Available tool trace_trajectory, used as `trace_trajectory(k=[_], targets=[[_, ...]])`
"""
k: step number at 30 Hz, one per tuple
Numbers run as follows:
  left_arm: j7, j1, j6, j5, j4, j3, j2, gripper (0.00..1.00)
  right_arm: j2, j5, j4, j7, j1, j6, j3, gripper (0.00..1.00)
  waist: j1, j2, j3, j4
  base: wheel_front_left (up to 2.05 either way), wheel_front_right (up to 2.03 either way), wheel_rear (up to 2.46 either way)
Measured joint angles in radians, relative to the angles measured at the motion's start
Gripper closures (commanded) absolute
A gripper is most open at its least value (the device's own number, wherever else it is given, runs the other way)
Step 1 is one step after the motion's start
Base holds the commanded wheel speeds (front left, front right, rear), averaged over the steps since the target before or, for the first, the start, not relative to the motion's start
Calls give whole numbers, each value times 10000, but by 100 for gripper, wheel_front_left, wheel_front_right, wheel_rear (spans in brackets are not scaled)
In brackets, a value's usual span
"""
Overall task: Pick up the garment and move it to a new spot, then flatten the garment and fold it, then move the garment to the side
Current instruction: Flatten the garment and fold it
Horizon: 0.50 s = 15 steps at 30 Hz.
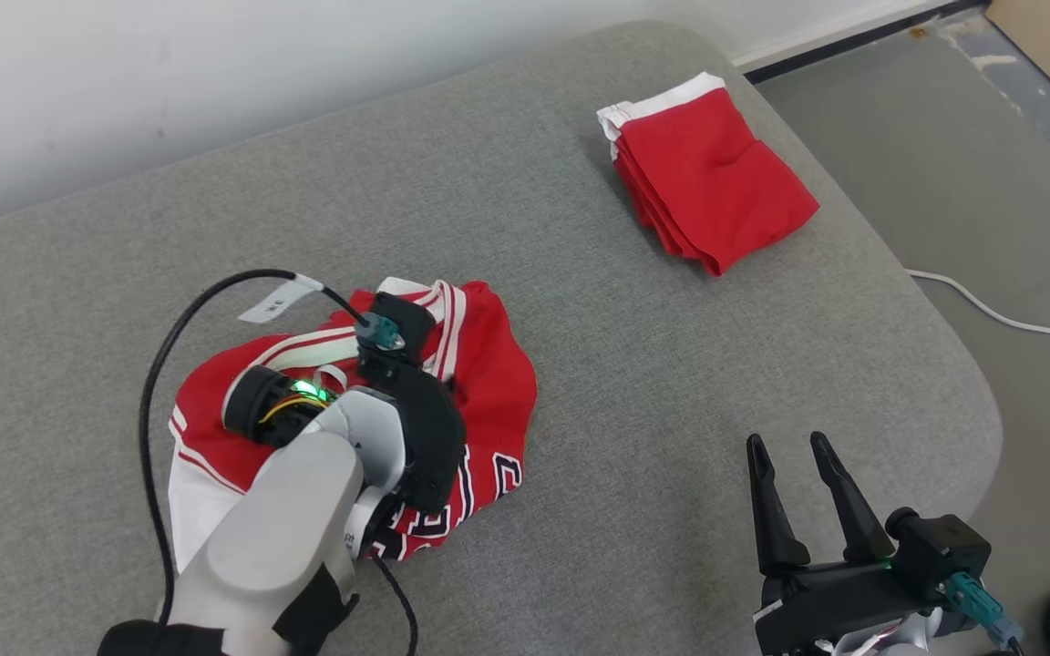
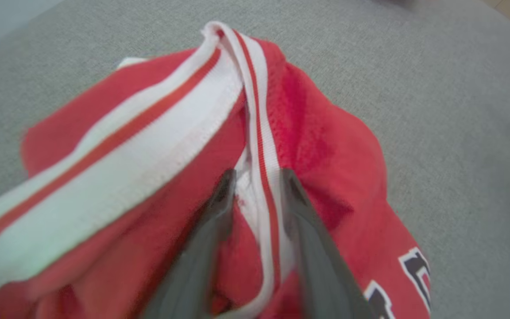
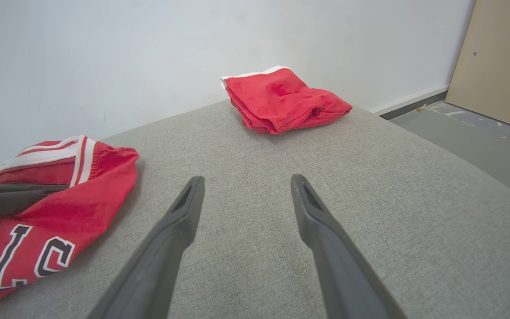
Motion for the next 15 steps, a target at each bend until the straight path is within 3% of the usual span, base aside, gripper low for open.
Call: trace_trajectory(k=[1,6,7,8,9,10,11,15], targets=[[119,0,-71,4,10,-54,-25,0,0,0,4,0,-4,0,4,0,0,0,-7,37,0,0,0],[552,-7,-151,-127,10,-274,-215,0,2,0,17,0,-12,0,73,0,0,0,-34,148,0,0,0],[598,-12,-107,-127,12,-293,-228,7,0,0,17,-2,-18,0,92,0,0,0,-36,148,0,0,0],[658,-24,-58,-127,17,-307,-234,29,-2,4,19,-2,-20,0,113,0,0,0,-37,138,0,0,0],[662,-39,-19,-115,23,-322,-228,56,-4,6,21,-2,-24,0,146,0,0,0,-40,118,0,0,0],[662,-50,12,-88,21,-339,-226,96,2,25,21,-2,-30,0,165,0,0,0,-43,96,0,0,0],[639,-53,8,-86,6,-357,-224,100,4,36,17,-2,-34,0,169,0,0,0,-47,74,0,0,0],[357,-54,-90,-88,-207,-476,-255,100,-2,38,6,-2,-26,0,121,0,0,0,-94,44,0,0,0]])
